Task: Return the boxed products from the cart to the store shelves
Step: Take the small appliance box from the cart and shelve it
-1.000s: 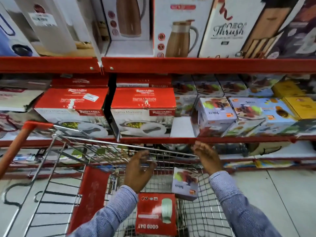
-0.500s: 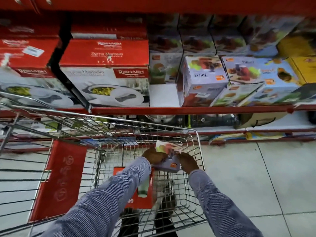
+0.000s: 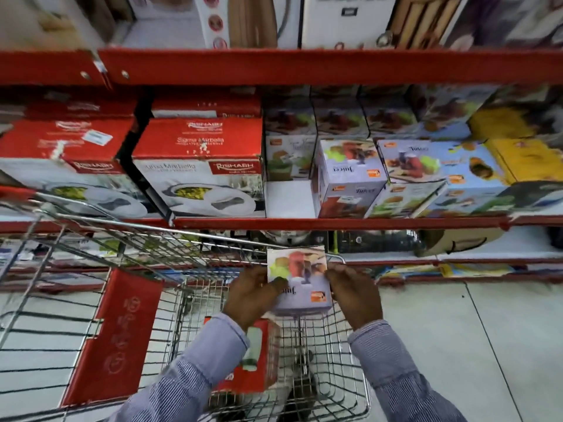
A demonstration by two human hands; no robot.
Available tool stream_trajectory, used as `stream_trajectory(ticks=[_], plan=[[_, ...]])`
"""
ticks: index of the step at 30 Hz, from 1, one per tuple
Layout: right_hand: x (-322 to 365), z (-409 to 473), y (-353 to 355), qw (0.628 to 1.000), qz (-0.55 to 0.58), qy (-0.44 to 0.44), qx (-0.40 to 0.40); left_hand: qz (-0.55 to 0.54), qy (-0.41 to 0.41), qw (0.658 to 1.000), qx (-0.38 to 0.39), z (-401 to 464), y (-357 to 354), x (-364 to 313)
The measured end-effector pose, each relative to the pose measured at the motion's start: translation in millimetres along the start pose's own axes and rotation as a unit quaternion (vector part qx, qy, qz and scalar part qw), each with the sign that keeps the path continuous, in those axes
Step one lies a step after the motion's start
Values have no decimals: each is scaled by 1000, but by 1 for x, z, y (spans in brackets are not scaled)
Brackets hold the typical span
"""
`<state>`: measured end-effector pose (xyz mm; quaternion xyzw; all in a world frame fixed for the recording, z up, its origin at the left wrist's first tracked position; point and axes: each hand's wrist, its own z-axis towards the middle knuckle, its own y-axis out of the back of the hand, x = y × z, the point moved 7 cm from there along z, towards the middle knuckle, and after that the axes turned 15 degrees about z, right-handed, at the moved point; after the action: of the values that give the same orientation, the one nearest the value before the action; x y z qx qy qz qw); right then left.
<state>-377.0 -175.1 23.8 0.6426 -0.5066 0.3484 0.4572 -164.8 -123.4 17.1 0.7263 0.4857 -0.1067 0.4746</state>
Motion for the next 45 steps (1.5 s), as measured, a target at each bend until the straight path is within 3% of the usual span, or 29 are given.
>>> stream_trajectory(ticks=[7,15,28,38,45], plan=[[95,-6,10,991,105,82,-8,25,-110,985,-132,-35,82,-67],[144,15,10,984,147,98,-26,43,-166,970,-173,-38,121,-120],[156,42,-1,988,97,123,11,88,-179,957,-211,-21,132,-133],[167,73,-4,988,46,141,48,97,-175,962,-188,6,119,-135],[163,98,-9,991,18,131,25,46,-178,951,-249,20,95,-125]])
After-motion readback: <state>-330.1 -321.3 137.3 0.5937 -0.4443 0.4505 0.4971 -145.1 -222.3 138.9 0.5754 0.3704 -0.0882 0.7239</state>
